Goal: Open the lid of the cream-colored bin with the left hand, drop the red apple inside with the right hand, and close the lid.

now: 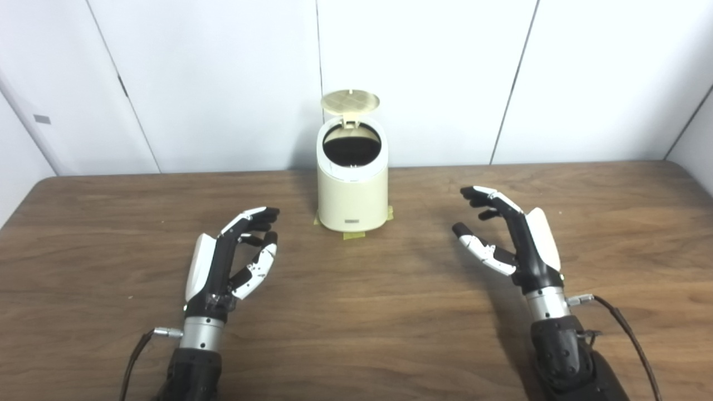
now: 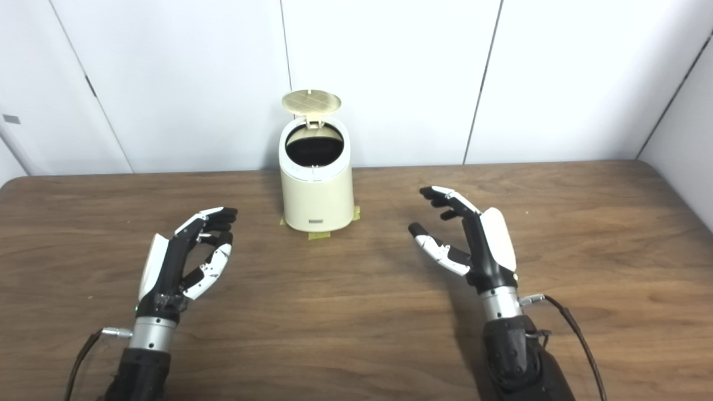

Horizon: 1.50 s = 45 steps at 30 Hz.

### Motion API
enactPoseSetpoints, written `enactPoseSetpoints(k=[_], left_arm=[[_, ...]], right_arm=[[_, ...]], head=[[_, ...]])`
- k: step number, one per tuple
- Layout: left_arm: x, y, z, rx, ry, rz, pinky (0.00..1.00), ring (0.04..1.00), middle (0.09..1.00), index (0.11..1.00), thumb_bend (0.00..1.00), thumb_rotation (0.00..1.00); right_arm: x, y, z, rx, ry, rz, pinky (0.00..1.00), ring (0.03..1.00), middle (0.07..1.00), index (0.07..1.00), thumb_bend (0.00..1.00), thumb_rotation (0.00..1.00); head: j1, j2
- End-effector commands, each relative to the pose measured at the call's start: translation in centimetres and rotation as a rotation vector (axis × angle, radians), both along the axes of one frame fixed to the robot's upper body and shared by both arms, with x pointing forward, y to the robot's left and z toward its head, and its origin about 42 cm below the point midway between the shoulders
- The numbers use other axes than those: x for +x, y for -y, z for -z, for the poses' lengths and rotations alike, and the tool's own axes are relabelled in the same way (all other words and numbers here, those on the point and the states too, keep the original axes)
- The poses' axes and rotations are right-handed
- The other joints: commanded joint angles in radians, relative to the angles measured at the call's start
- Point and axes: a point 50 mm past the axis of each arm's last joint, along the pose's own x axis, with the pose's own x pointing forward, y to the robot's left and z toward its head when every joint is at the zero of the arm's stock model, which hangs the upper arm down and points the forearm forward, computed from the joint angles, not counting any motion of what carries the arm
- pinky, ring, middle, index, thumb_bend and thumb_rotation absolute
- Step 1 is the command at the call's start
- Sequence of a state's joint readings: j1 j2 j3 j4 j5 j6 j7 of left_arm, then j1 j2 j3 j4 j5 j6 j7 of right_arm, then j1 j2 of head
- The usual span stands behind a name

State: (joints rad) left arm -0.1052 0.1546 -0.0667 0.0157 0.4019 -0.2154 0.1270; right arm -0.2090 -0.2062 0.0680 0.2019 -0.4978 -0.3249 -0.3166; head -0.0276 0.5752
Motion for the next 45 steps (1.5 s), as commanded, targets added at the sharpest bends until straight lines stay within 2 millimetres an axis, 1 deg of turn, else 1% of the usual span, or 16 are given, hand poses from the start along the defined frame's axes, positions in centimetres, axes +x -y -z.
enactPoseSetpoints(k=[1,3,6,7,9,12,14,16,17,19,23,27,30,36,39,45], left_arm=[[0.0,-0.4,0.5,0.015,0.017,-0.005,0.61,0.711,0.734,0.737,0.24,0.47],[0.1,-0.6,0.6,0.013,0.017,-0.010,0.61,0.712,0.735,0.736,0.24,0.45],[0.4,-0.9,0.3,0.018,0.023,-0.016,0.60,0.712,0.744,0.747,0.24,0.51],[0.8,-0.8,-0.5,0.020,0.037,-0.015,0.60,0.712,0.747,0.751,0.24,0.53],[1.7,-0.7,-2.1,0.020,0.074,-0.012,0.62,0.723,0.757,0.759,0.26,0.63],[4.1,-0.3,-6.1,0.030,0.180,0.001,0.66,0.751,0.777,0.778,0.29,0.72],[6.0,0.4,-9.7,0.054,0.246,0.006,0.68,0.769,0.789,0.789,0.32,0.77],[8.5,1.7,-14.5,0.113,0.313,0.014,0.72,0.803,0.817,0.813,0.41,0.87],[9.1,2.1,-15.9,0.135,0.328,0.013,0.75,0.827,0.834,0.829,0.48,0.92],[9.8,2.9,-18.0,0.175,0.344,0.003,0.82,0.865,0.857,0.846,0.56,0.96],[10.8,6.4,-24.2,0.365,0.420,-0.038,0.97,0.956,0.903,0.867,0.69,1.00],[10.9,9.5,-27.8,0.504,0.439,-0.047,1.00,0.997,0.897,0.853,0.78,1.00],[11.3,11.3,-29.7,0.614,0.397,-0.045,1.00,1.000,0.917,0.881,0.83,1.00],[12.9,14.1,-31.9,0.776,0.280,-0.098,1.00,1.000,0.904,0.886,0.89,0.97],[14.1,14.6,-31.8,0.800,0.215,-0.101,1.00,1.000,0.889,0.848,0.93,0.93],[16.0,15.0,-30.3,0.850,0.139,-0.131,1.00,0.976,0.861,0.796,0.98,0.91]], right_arm=[[0.4,-0.1,-0.3,0.012,0.047,-0.006,0.60,0.714,0.734,0.729,0.25,0.52],[0.5,-0.2,-0.2,0.015,0.042,-0.001,0.59,0.711,0.731,0.727,0.25,0.52],[0.5,-0.4,-0.3,0.023,0.037,0.005,0.59,0.713,0.734,0.728,0.24,0.49],[0.5,-0.4,-0.3,0.025,0.037,0.006,0.60,0.714,0.735,0.729,0.24,0.48],[0.6,-0.4,-0.3,0.027,0.036,0.007,0.59,0.713,0.733,0.728,0.24,0.48],[0.6,-0.4,-0.2,0.021,0.031,0.007,0.60,0.712,0.731,0.728,0.25,0.50],[0.6,-0.4,-0.1,0.018,0.029,0.005,0.61,0.717,0.732,0.727,0.25,0.52],[0.6,-0.4,0.1,0.018,0.025,0.004,0.62,0.721,0.733,0.728,0.25,0.53],[0.6,-0.4,0.2,0.018,0.023,0.004,0.62,0.721,0.733,0.728,0.26,0.53],[0.5,-0.4,0.3,0.017,0.021,0.006,0.61,0.720,0.733,0.727,0.26,0.52],[0.2,-0.4,0.2,0.017,0.011,0.015,0.60,0.722,0.733,0.722,0.26,0.51],[0.0,-0.5,0.0,0.018,0.008,0.021,0.61,0.732,0.738,0.712,0.25,0.46],[-0.1,-0.5,-0.1,0.019,0.006,0.020,0.62,0.735,0.741,0.714,0.25,0.44],[0.0,-0.5,0.0,0.014,0.000,0.018,0.62,0.725,0.734,0.717,0.25,0.51],[0.0,-0.6,0.1,0.018,-0.001,0.013,0.61,0.719,0.730,0.714,0.24,0.52],[0.0,-0.9,0.1,0.021,-0.011,0.002,0.61,0.720,0.728,0.714,0.25,0.52]], head=[[-0.001,0.000],[-0.001,-0.002],[0.003,-0.003],[0.005,-0.003],[0.007,-0.004],[0.011,-0.005],[0.015,-0.008],[0.018,-0.011],[0.018,-0.011],[0.018,-0.015],[0.019,-0.013],[0.020,-0.008],[0.026,-0.006],[0.036,-0.005],[0.035,-0.006],[0.034,-0.013]])
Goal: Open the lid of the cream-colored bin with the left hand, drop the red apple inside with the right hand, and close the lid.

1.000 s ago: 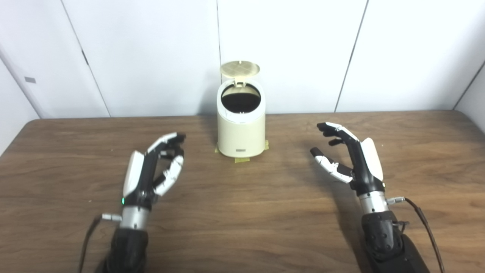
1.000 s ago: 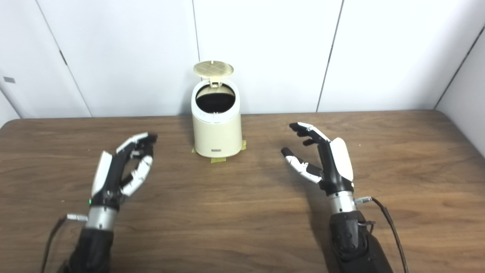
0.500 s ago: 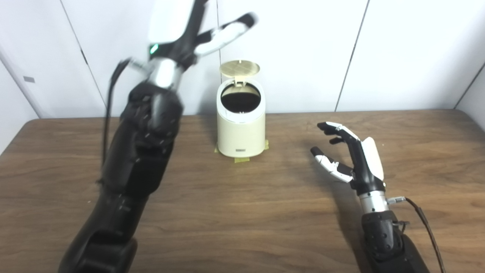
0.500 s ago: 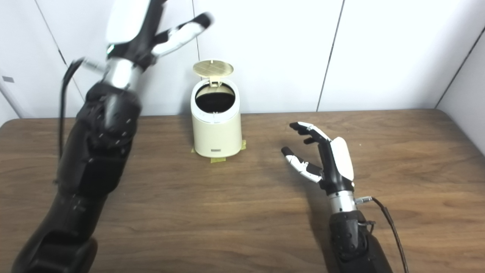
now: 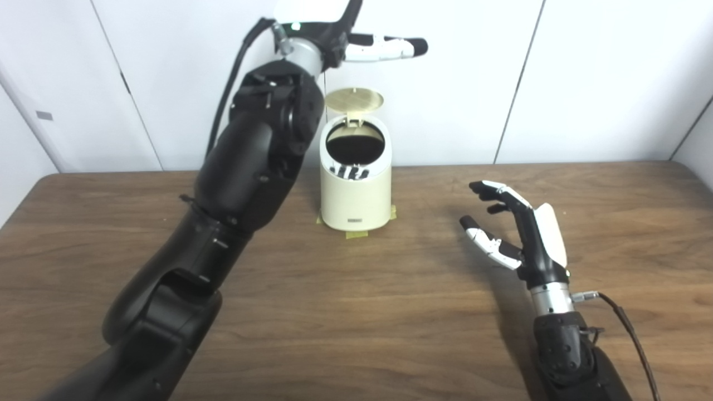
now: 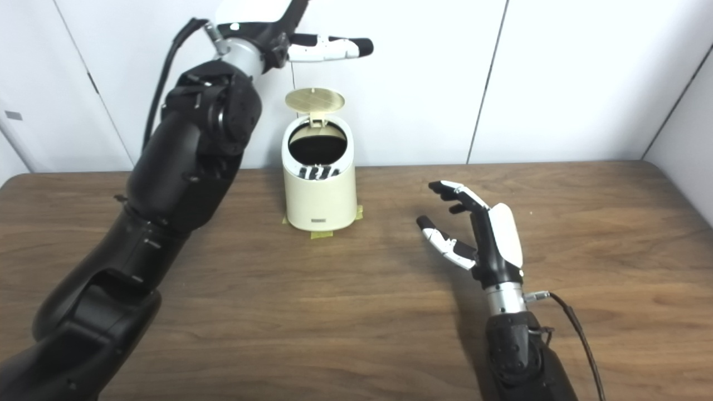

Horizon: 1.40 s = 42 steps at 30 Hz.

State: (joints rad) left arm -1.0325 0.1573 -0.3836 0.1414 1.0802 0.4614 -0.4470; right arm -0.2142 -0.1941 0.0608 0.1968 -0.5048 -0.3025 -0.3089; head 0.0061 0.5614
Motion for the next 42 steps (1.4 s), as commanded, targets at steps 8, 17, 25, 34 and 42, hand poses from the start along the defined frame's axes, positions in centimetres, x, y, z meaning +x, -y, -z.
enactPoseSetpoints(k=[8,17,25,34,42], left_arm=[[1.8,-1.1,-0.8,0.025,0.069,-0.087,1.00,1.000,0.893,0.859,0.99,0.90],[2.0,-1.5,0.1,0.034,0.042,-0.104,1.00,1.000,0.895,0.855,0.98,0.89],[1.9,-2.0,0.6,0.079,0.039,-0.121,1.00,1.000,0.900,0.866,1.00,0.94],[0.9,-1.7,1.4,0.102,0.044,-0.096,1.00,1.000,0.894,0.877,1.00,0.97],[-1.2,-1.0,3.2,0.104,0.018,-0.079,1.00,1.000,0.899,0.889,1.00,0.98]], right_arm=[[-0.3,-0.7,0.3,0.026,-0.008,-0.021,0.58,0.697,0.717,0.709,0.24,0.52],[-0.2,-0.7,0.4,0.028,-0.009,-0.027,0.56,0.691,0.713,0.710,0.24,0.49],[-0.4,-0.8,0.4,0.029,-0.021,-0.022,0.59,0.707,0.726,0.723,0.24,0.50],[-0.3,-0.9,0.5,0.029,-0.021,-0.030,0.57,0.693,0.717,0.722,0.25,0.53],[-0.4,-0.9,0.4,0.028,-0.027,-0.024,0.58,0.699,0.722,0.723,0.25,0.53]], head=[[-0.002,-0.004],[0.002,-0.010],[0.001,-0.010],[-0.007,-0.008],[-0.009,-0.005]])
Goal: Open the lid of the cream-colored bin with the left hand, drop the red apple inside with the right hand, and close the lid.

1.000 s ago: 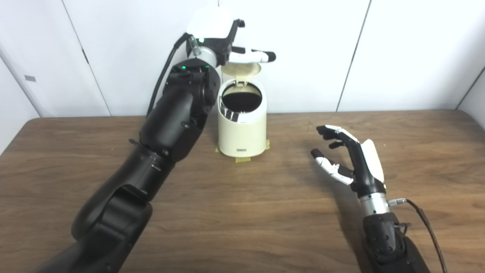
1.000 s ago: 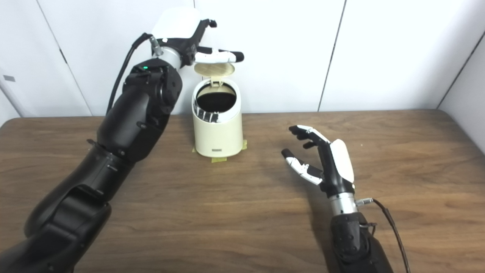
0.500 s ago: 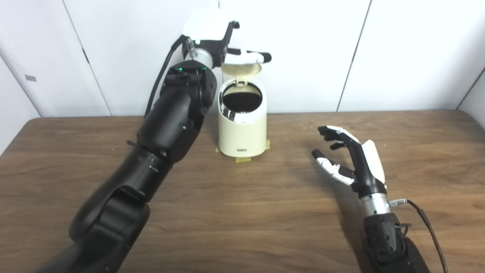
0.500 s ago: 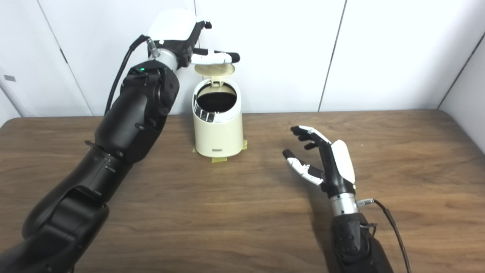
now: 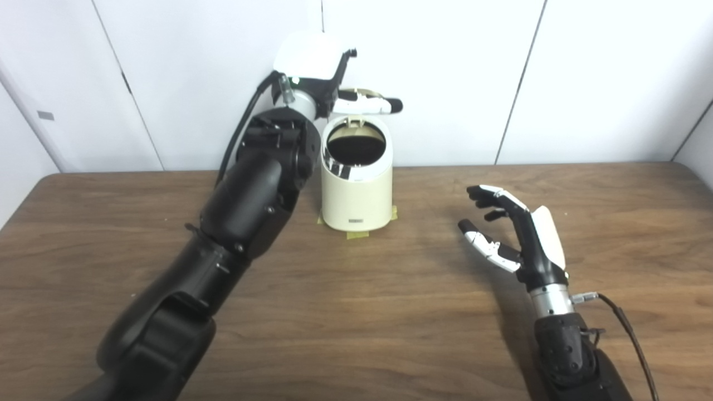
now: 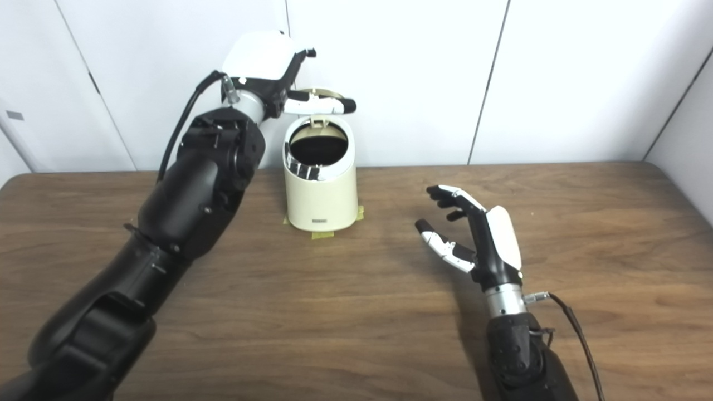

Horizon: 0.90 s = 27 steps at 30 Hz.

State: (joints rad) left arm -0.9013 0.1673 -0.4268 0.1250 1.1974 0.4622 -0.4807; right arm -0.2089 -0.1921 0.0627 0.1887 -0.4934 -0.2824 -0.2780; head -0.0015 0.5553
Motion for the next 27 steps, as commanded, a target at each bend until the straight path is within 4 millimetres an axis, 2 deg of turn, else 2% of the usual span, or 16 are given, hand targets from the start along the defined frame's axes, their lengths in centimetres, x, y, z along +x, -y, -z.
enactPoseSetpoints(k=[1,5,9,15,27], left_arm=[[-0.7,0.2,-2.5,-0.003,0.099,0.002,1.00,1.000,0.901,0.889,1.00,0.98],[-1.8,0.1,-1.3,0.016,0.097,0.010,1.00,1.000,0.923,0.895,1.00,0.99],[-2.6,-0.2,0.0,0.026,0.088,0.020,1.00,1.000,0.908,0.893,1.00,0.99],[-3.0,-0.4,2.2,0.062,0.031,0.027,1.00,1.000,0.902,0.897,1.00,0.98],[-3.4,-0.4,3.6,0.079,0.014,0.047,1.00,1.000,0.887,0.881,1.00,0.95]], right_arm=[[-0.3,-0.8,0.2,0.024,0.006,-0.011,0.58,0.699,0.722,0.723,0.25,0.53],[-0.3,-0.8,0.2,0.023,0.006,-0.007,0.58,0.697,0.717,0.720,0.25,0.52],[-0.2,-0.8,0.2,0.022,0.002,-0.008,0.58,0.702,0.720,0.721,0.24,0.51],[-0.3,-0.9,0.4,0.016,-0.001,-0.016,0.59,0.701,0.719,0.718,0.24,0.51],[-0.1,-1.3,0.5,0.018,0.000,-0.014,0.58,0.696,0.715,0.717,0.24,0.50]], head=[[0.000,0.004],[0.000,0.004],[-0.001,0.003],[-0.006,0.001],[-0.005,0.002]])
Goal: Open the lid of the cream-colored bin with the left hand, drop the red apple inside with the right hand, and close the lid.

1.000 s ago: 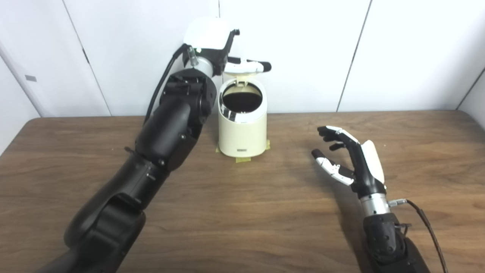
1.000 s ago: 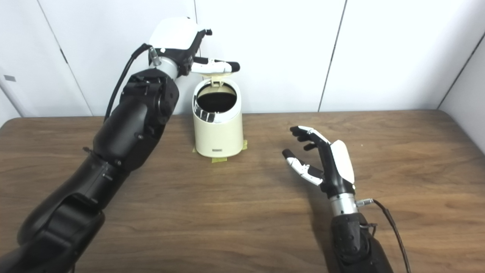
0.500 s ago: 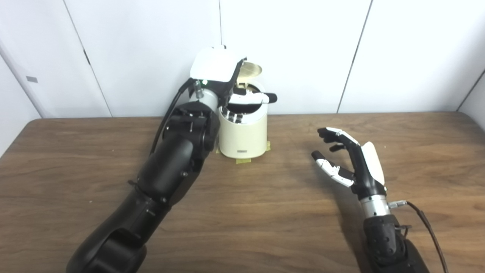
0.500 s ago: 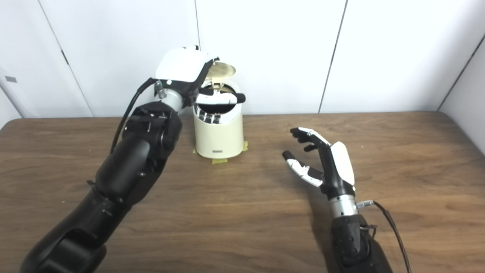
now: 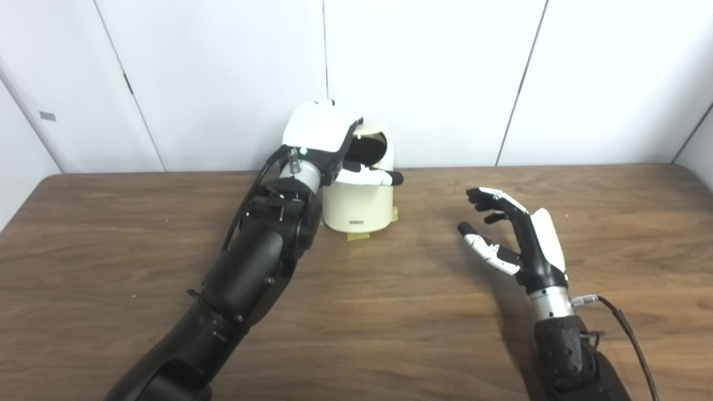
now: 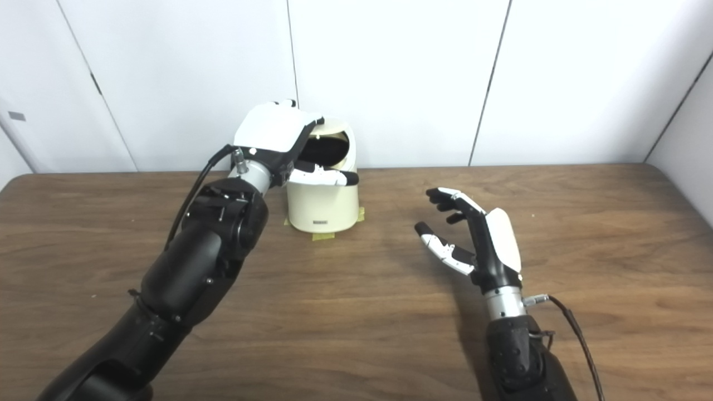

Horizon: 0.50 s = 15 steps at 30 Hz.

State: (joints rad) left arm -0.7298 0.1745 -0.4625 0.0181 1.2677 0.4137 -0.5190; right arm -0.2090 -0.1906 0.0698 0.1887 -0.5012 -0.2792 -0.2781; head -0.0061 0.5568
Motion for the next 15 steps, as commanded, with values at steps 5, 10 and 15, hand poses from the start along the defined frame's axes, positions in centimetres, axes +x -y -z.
enactPoseSetpoints(k=[5,10,15], left_arm=[[-0.4,0.3,-1.5,0.026,0.070,0.028,1.00,1.000,0.897,0.885,1.00,0.96],[-0.8,0.4,-0.6,0.040,0.053,0.031,1.00,1.000,0.900,0.885,0.99,0.94],[-1.4,0.5,0.7,0.041,0.034,0.030,1.00,1.000,0.893,0.875,0.99,0.92]], right_arm=[[-0.1,-1.2,0.3,0.031,0.006,-0.009,0.58,0.692,0.712,0.715,0.24,0.49],[-0.2,-1.3,0.1,0.032,0.008,-0.006,0.58,0.694,0.712,0.714,0.24,0.48],[-0.1,-1.3,0.0,0.029,0.006,-0.003,0.58,0.695,0.714,0.716,0.25,0.53]], head=[[-0.003,0.003],[-0.004,0.007],[-0.002,0.011]])
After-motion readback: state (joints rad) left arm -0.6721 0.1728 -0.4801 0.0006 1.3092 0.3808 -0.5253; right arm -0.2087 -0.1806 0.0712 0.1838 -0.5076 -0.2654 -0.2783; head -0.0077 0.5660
